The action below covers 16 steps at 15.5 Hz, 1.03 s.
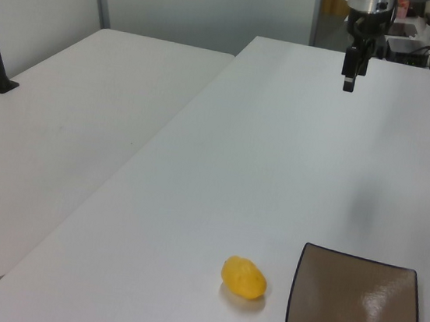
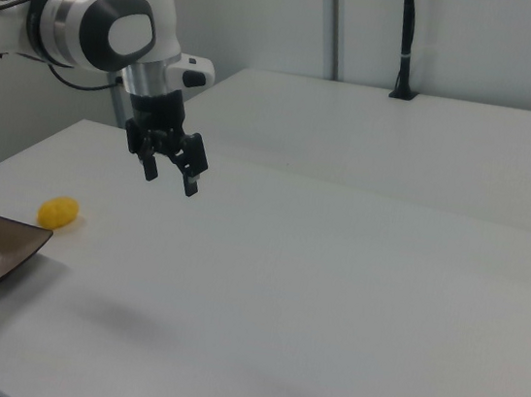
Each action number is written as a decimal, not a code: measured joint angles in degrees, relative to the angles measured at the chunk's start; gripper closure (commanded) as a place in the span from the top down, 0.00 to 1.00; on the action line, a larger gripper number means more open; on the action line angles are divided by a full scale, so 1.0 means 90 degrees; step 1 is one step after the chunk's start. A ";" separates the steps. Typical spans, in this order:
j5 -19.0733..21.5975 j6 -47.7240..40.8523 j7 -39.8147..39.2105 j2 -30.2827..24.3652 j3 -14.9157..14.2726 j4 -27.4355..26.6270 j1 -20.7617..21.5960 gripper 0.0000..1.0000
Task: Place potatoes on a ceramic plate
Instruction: 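Move the open gripper over the yellow potato and lower it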
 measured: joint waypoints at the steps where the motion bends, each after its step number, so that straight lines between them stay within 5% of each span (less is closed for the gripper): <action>1: 0.0000 0.0000 0.0000 0.0024 -0.0016 0.0043 0.0001 1.00; 11: 0.0170 -0.0184 0.0013 0.0057 -0.0103 0.0188 -0.0033 1.00; 16: 0.0271 -0.0044 0.1119 0.0159 0.0165 0.0196 0.0268 1.00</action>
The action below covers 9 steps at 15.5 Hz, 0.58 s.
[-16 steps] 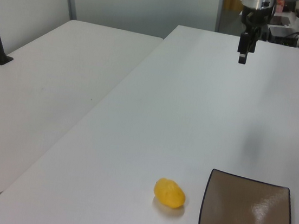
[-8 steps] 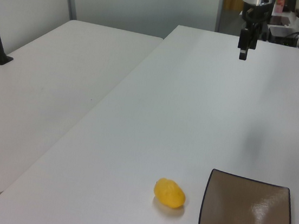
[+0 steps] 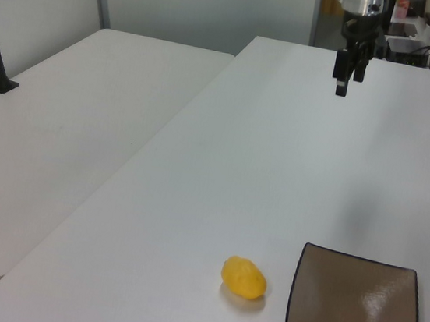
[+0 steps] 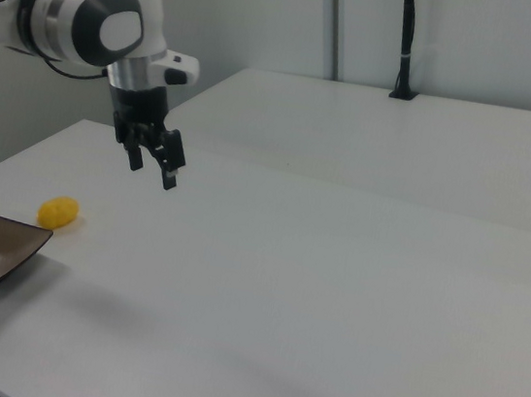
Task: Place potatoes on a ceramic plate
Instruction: 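Move the open gripper over the yellow potato and lower it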
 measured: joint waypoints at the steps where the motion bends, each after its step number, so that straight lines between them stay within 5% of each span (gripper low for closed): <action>1: 0.0000 0.0164 0.0272 0.0024 0.0043 0.0001 0.0089 1.00; 9: 0.0003 0.1517 0.1853 0.0653 0.0473 0.0005 0.0952 1.00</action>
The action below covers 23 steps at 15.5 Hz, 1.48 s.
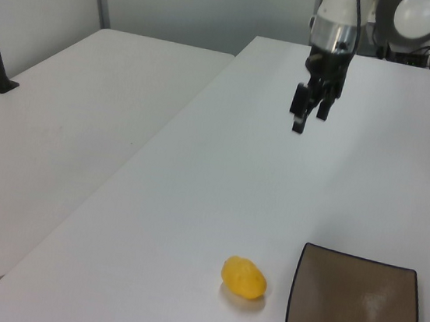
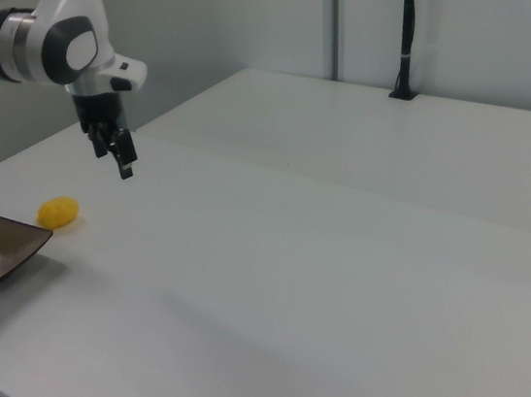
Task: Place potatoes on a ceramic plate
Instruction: 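Move the open gripper over the yellow potato and lower it, then close the gripper around the yellow potato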
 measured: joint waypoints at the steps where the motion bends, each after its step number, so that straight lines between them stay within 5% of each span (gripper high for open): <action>1: 0.0000 0.0151 0.0090 0.0104 0.0009 0.0001 0.0121 1.00; 9: -0.0001 0.0658 0.0830 0.1392 0.0530 0.0776 0.0581 1.00; 23: -0.0470 0.1641 0.1602 0.3029 0.0570 0.1625 0.1532 1.00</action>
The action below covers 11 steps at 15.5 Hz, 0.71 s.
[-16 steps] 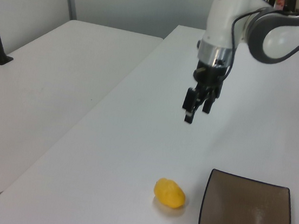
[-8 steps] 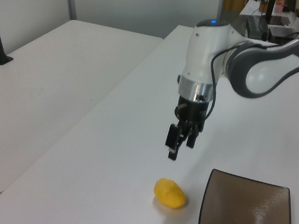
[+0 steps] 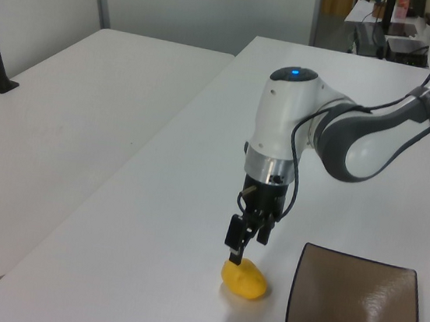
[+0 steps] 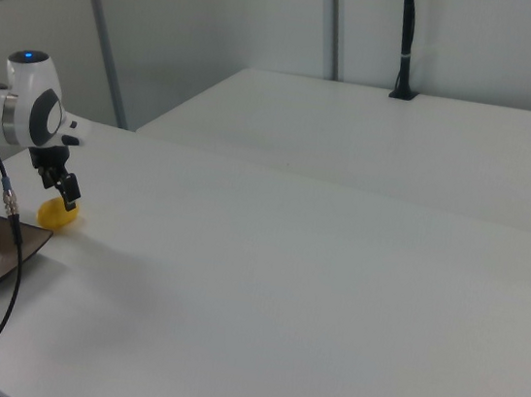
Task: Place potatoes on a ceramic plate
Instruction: 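Close the gripper around the yellow potato, then lift the potato and carry it over the brown square plate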
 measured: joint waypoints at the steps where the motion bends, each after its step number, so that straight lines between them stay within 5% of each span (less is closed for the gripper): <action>1: -0.0096 0.0055 0.0015 0.0074 0.0001 0.0013 0.0039 1.00; 4: -0.0302 0.0099 0.0104 0.0259 0.0001 0.0038 0.0136 1.00; 7: -0.0507 0.0101 0.0124 0.0404 0.0001 0.0067 0.0181 0.48; 11: -0.0634 0.0101 0.0128 0.0458 0.0001 0.0137 0.0185 0.35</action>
